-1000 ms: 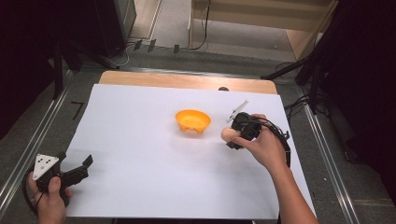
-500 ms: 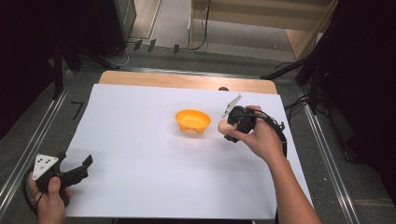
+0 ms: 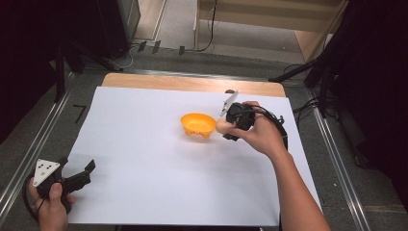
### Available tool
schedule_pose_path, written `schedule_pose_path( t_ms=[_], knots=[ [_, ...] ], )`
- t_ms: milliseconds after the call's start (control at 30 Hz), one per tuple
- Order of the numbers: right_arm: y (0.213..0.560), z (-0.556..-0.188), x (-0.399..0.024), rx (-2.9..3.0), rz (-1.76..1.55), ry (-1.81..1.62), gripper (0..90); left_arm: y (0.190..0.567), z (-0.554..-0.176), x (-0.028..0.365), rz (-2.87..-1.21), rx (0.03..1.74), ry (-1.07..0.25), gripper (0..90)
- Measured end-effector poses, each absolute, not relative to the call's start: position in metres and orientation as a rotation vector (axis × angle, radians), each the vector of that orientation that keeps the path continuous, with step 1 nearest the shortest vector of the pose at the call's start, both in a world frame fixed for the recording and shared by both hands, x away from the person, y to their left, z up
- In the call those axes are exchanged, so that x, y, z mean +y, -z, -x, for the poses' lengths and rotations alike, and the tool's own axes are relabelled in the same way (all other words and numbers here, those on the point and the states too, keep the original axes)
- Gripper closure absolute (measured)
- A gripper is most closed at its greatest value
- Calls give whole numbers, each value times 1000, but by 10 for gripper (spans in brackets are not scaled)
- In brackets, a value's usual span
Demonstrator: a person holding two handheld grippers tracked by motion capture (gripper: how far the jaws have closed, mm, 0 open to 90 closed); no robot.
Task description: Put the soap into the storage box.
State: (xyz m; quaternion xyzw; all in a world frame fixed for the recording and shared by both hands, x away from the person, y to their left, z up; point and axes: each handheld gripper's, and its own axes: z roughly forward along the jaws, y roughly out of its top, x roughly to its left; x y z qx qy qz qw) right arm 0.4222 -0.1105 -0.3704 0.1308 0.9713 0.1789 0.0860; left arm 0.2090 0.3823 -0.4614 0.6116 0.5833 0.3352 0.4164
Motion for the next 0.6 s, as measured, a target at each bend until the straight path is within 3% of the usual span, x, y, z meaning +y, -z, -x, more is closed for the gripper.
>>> schedule_pose_path(
  t_ms=[600],
  knots=[
    [368,-443,-68,2935,-288,-490,328,461,-208,381,-1534,1461,-853,69]
  ],
)
